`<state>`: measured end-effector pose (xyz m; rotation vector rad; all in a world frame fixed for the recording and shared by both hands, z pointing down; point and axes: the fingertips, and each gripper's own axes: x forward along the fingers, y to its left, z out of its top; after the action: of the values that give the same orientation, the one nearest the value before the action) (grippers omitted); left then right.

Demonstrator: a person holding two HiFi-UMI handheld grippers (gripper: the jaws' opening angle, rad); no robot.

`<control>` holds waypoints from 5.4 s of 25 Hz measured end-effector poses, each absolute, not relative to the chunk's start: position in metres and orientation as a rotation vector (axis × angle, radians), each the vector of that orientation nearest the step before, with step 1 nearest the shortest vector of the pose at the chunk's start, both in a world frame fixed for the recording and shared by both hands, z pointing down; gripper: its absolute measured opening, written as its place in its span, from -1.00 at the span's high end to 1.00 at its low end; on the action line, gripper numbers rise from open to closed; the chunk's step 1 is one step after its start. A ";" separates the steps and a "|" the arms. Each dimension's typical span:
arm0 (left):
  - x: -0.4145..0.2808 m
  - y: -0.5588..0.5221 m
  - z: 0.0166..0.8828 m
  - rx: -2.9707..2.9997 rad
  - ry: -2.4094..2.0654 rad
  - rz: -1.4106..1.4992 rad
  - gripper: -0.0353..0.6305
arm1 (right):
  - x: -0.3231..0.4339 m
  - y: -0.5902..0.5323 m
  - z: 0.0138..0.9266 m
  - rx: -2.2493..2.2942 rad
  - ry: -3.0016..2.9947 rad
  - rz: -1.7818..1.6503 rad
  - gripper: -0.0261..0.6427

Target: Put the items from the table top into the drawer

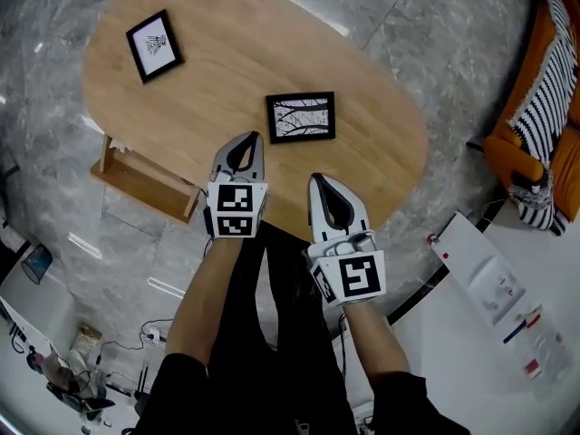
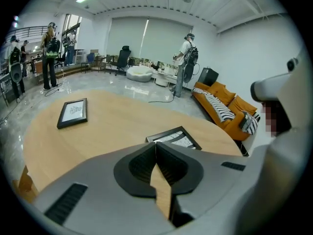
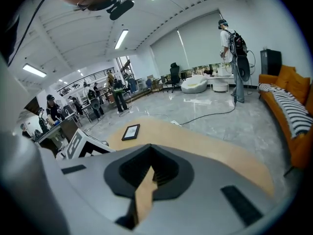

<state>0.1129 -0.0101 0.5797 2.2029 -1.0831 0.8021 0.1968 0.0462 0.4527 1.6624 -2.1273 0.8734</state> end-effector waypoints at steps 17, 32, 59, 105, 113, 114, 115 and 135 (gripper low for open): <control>0.146 -0.016 0.653 2.000 -1.016 0.956 0.28 | 0.230 0.058 0.480 1.732 -2.032 0.985 0.90; 0.139 -0.015 0.663 1.982 -1.036 0.950 0.67 | 0.230 0.061 0.483 1.728 -2.023 1.003 0.90; 0.010 -0.010 0.639 1.897 -1.196 0.830 0.67 | 0.121 0.043 0.481 1.471 -2.165 0.995 0.90; -0.316 0.104 0.672 1.475 -1.520 0.769 0.67 | -0.086 0.075 0.498 0.991 -2.269 0.911 0.90; -0.310 0.078 0.700 1.319 -1.642 0.592 0.67 | -0.074 0.080 0.499 1.039 -2.243 0.921 0.90; -0.306 0.076 0.705 1.305 -1.644 0.592 0.67 | -0.071 0.081 0.500 1.039 -2.238 0.924 0.90; -0.301 0.074 0.709 1.295 -1.643 0.598 0.67 | -0.069 0.083 0.500 1.041 -2.233 0.927 0.90; -0.273 0.072 0.724 1.254 -1.671 0.628 0.63 | -0.026 0.083 0.510 1.106 -2.191 1.007 0.90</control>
<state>-0.2731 0.0716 0.7242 1.2540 -1.6707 0.6283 -0.0264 0.0834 0.5096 1.1063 -2.1910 1.0070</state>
